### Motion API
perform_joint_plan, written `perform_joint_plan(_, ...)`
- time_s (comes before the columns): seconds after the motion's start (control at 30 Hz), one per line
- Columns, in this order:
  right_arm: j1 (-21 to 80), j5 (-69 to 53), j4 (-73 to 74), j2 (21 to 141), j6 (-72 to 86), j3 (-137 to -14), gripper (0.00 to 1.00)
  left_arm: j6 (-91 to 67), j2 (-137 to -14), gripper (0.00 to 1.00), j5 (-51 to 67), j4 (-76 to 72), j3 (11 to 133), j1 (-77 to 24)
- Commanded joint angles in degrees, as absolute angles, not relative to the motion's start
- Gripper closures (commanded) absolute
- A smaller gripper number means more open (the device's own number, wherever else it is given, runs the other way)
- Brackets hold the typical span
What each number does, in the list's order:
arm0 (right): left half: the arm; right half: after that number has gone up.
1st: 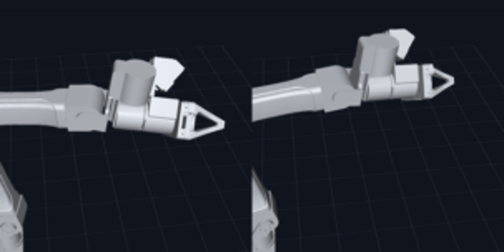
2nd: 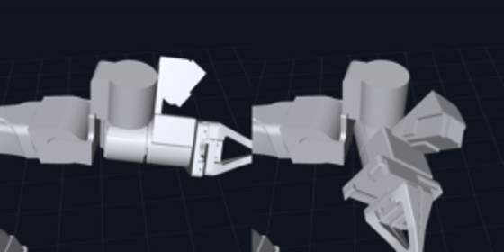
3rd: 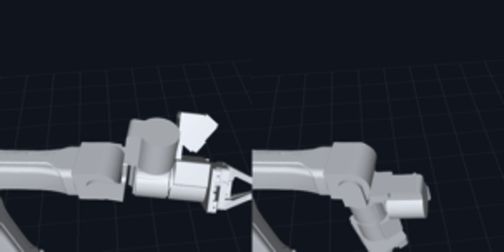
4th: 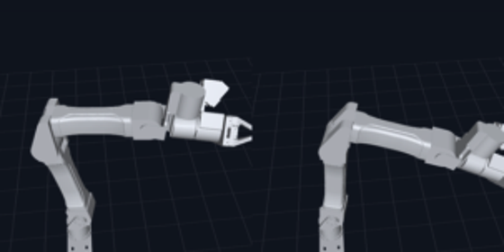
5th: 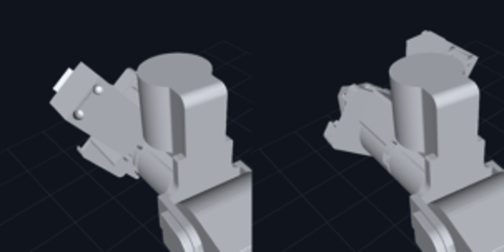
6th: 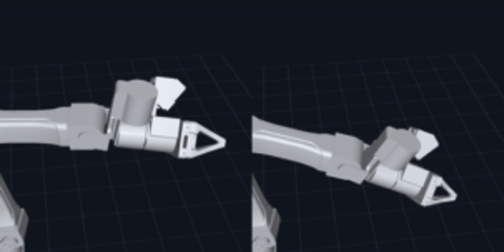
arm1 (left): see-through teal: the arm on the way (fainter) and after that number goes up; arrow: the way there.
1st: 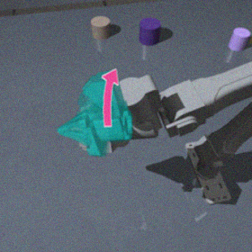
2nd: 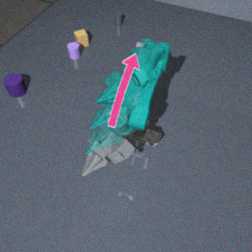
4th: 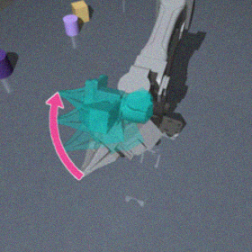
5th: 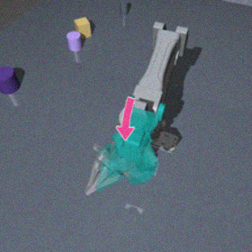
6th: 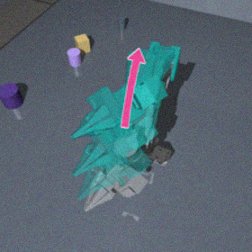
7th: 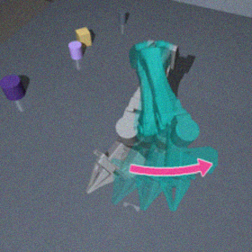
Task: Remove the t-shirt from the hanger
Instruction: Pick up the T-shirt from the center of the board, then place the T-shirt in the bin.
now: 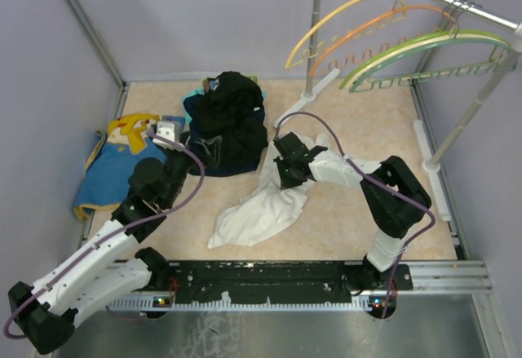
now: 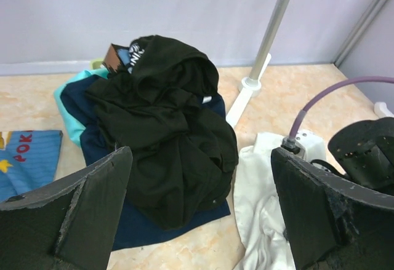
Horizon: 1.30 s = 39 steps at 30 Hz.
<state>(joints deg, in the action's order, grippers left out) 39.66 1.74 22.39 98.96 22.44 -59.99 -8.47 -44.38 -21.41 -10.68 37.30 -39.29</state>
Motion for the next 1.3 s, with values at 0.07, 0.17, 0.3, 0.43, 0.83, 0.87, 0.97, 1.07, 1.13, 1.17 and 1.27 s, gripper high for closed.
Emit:
perform_joint_plan(0.07, 40.47, 2.18, 23.09, 85.47, 17.97, -64.37, 1.00, -6.49, -40.35, 0.01, -26.21, -12.84, 37.71, -39.46)
perform_joint_plan(0.17, 40.43, 3.57, 23.16, 79.14, 15.70, -70.06, 1.00, -6.46, -39.70, 0.01, -26.85, -13.27, 37.88, -39.46)
perform_joint_plan(0.3, 40.44, 3.36, 22.13, 75.57, 11.46, -78.82, 1.00, -6.52, -39.82, 0.01, -27.05, -14.12, 37.78, -39.46)
perform_joint_plan(0.43, 40.45, 2.31, 16.65, 75.09, 7.48, -86.67, 1.00, -7.30, -40.33, 0.01, -28.48, -14.65, 37.77, -39.46)
perform_joint_plan(0.83, 40.45, -2.55, 5.06, 93.92, 3.58, -122.77, 1.00, -8.56, -43.38, 0.01, -30.55, -16.27, 40.22, -39.46)
perform_joint_plan(0.87, 40.44, -2.64, 4.89, 97.66, 3.48, -126.50, 1.00, -8.23, -43.92, 0.01, -29.94, -16.71, 40.59, -39.46)
perform_joint_plan(0.97, 40.43, -2.83, 6.15, 107.09, 3.17, -142.73, 1.00, -6.78, -45.75, 0.01, -26.31, -17.81, 42.44, -39.42)
perform_joint_plan(1.07, 40.43, -2.18, 3.72, 115.53, 3.08, -152.95, 1.00, -5.61, -47.80, 0.01, -23.69, -18.35, 44.64, -39.38)
perform_joint_plan(1.13, 40.43, -1.52, -1.56, 115.99, 3.32, -151.54, 1.00, -4.81, -49.35, 0.01, -21.16, -18.87, 45.78, -39.30)
perform_joint_plan(1.17, 40.43, -1.07, -4.58, 115.48, 3.57, -149.30, 1.00, -4.21, -50.15, 0.01, -19.34, -19.42, 46.24, -39.20)
perform_joint_plan(1.27, 40.43, -1.16, -9.75, 114.13, 4.54, -143.93, 1.00, -3.10, -54.65, 0.01, -14.49, -22.31, 47.31, -38.97)
